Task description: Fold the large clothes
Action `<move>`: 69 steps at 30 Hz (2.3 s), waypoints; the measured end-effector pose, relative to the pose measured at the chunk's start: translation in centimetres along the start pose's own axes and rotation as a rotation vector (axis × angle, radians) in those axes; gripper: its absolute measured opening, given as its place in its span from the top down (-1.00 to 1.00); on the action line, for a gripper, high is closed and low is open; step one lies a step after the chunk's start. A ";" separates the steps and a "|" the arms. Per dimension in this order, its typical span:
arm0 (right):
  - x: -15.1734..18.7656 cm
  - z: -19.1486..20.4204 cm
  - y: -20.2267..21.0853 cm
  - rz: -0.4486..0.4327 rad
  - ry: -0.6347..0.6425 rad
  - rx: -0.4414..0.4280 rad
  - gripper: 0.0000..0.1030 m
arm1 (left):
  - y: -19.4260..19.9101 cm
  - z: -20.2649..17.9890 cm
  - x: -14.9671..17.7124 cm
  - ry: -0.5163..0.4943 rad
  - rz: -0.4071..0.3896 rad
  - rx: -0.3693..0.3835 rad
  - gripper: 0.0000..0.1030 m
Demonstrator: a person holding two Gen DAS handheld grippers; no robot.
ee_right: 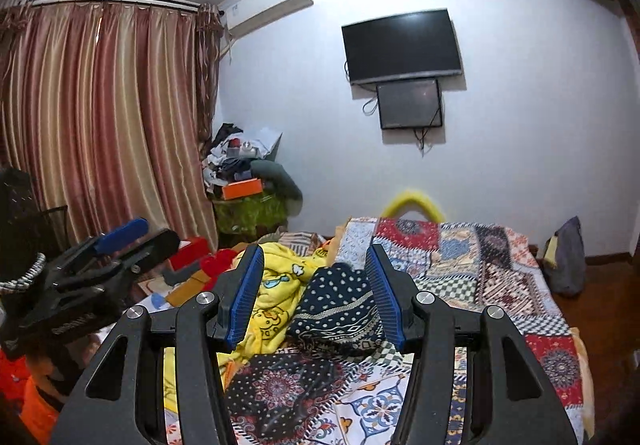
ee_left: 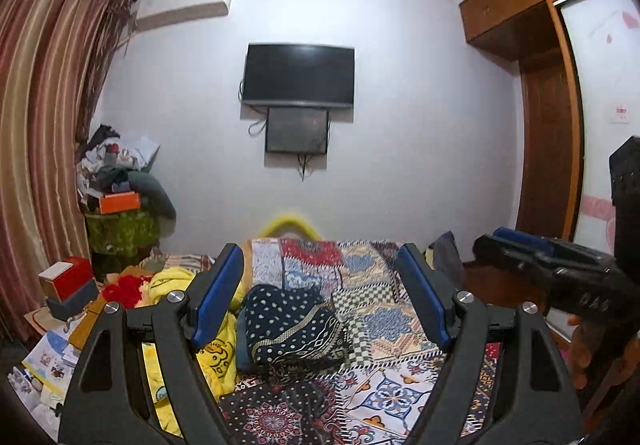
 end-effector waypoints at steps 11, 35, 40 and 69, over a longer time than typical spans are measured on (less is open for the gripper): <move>0.4 0.3 0.9 -0.073 0.007 0.086 -0.66 | 2.2 -0.9 0.6 0.020 -0.022 -0.043 -0.89; 1.2 -0.3 1.3 -0.062 0.001 0.140 -0.82 | 1.8 -0.8 1.7 0.019 0.007 -0.078 -0.98; 1.0 -0.3 1.5 -0.062 0.003 0.141 -0.82 | 1.7 -0.6 1.8 0.021 0.014 -0.080 -0.99; 0.8 -0.3 1.3 -0.053 0.008 0.147 -0.82 | 0.8 -0.5 2.3 0.046 0.029 -0.056 -0.99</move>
Point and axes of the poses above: each gripper's, at about its wrist camera, not at the fingertips, and y roughly against the way its jaws point, z to its left, x to its underside, the point moved 3 cm from there along -y, roughly the way its jaws point, and after that the axes turned 13 degrees about -y, right-handed, at the moved point
